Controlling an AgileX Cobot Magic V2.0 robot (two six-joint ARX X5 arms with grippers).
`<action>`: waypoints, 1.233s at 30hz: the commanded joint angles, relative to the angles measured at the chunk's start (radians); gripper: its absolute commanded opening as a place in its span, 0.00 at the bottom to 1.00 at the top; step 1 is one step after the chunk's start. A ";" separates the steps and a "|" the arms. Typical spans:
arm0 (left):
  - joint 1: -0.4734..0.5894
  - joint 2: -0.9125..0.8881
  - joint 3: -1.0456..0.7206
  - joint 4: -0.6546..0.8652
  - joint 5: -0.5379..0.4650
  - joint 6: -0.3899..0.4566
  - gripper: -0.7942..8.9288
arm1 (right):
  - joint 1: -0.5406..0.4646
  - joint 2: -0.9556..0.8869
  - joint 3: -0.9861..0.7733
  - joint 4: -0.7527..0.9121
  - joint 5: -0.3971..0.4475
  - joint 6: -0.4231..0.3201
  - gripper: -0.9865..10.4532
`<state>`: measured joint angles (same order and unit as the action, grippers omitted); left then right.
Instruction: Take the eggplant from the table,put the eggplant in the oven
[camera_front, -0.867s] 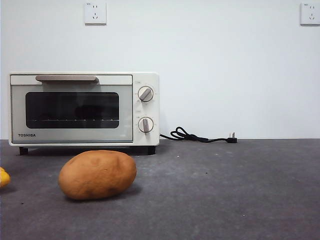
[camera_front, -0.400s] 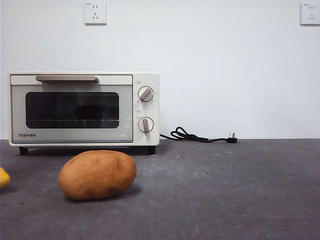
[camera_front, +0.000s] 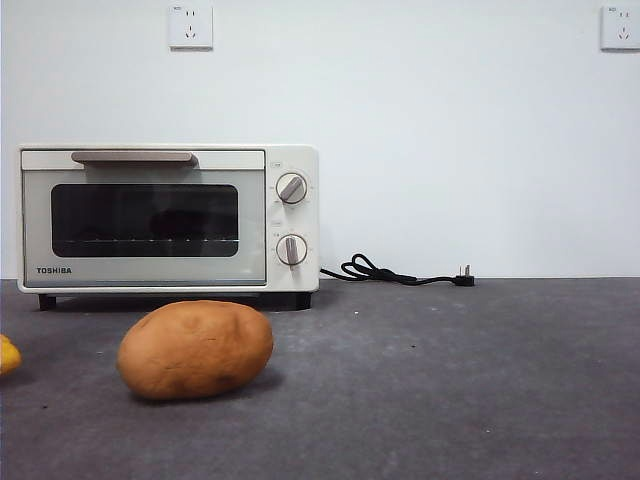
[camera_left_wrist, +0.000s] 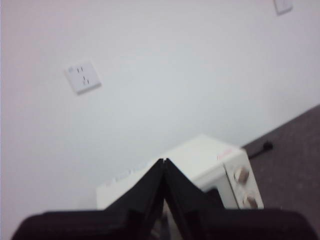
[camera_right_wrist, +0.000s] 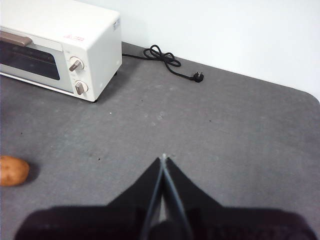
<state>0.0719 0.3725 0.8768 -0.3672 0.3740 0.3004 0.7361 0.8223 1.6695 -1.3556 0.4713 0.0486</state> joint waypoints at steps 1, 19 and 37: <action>0.014 -0.067 -0.149 0.051 -0.002 0.018 0.08 | 0.003 0.001 -0.006 -0.025 0.000 0.011 0.09; 0.023 -0.325 -0.639 0.085 -0.173 -0.093 0.08 | 0.003 0.006 -0.006 -0.025 0.000 0.011 0.09; 0.005 -0.369 -0.831 0.085 -0.218 -0.280 0.08 | 0.003 0.006 -0.006 -0.025 0.000 0.011 0.09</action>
<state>0.0803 0.0063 0.0540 -0.2909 0.1562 0.0357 0.7361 0.8284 1.6695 -1.3556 0.4713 0.0486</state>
